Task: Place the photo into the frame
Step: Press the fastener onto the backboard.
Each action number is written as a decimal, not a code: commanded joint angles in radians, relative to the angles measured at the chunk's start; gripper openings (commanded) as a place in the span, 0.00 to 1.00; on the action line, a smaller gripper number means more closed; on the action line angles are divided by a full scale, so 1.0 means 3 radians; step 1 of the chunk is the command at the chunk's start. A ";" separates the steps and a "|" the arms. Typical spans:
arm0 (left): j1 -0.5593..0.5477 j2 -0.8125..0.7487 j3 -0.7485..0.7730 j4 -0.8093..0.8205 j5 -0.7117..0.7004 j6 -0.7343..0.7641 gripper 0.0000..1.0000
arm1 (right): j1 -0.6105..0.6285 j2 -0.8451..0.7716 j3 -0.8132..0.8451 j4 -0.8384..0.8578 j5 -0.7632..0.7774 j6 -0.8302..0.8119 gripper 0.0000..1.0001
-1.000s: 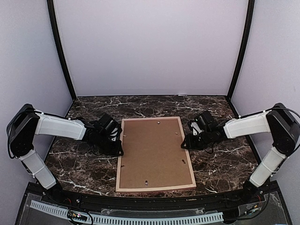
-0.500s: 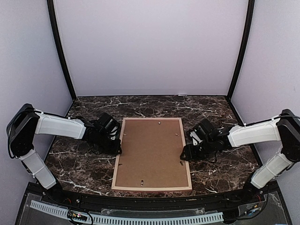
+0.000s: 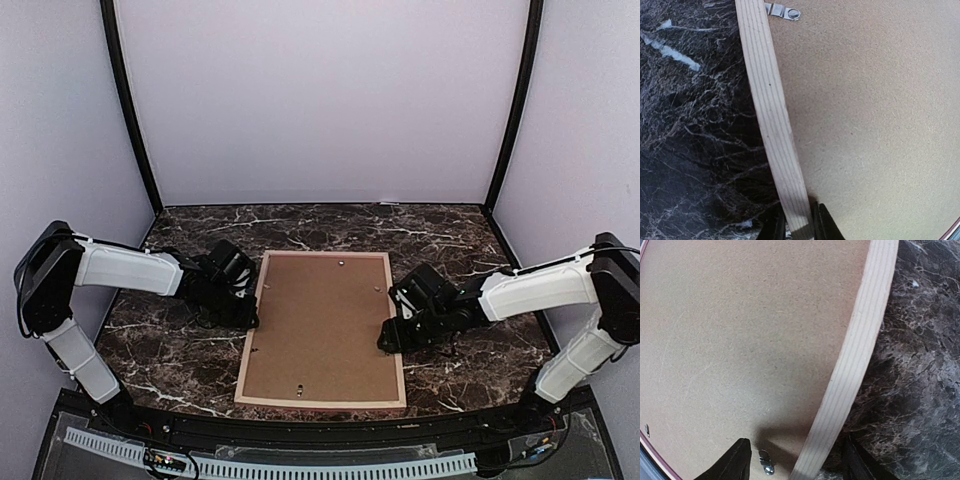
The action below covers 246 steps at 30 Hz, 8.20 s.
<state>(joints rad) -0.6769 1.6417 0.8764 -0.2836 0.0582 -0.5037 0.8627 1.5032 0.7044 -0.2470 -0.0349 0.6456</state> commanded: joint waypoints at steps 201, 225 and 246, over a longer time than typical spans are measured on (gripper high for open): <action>-0.0335 -0.0331 -0.0360 -0.0052 0.0060 -0.0390 0.15 | -0.0910 0.1633 0.1354 0.0004 -0.0287 -0.0740 0.27; -0.0348 -0.0286 -0.0307 -0.0065 0.0063 -0.0391 0.15 | -0.0932 0.1784 0.1569 -0.0547 -0.0653 -0.1561 0.29; -0.0370 -0.0313 -0.0371 -0.0027 -0.0054 -0.0488 0.15 | -0.1193 0.1647 0.1589 -0.0353 -0.1278 -0.1434 0.46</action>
<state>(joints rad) -0.7525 1.5398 0.7792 -0.2958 -0.0181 -0.6788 0.5014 1.9636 1.2213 -0.3096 -0.3443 0.1589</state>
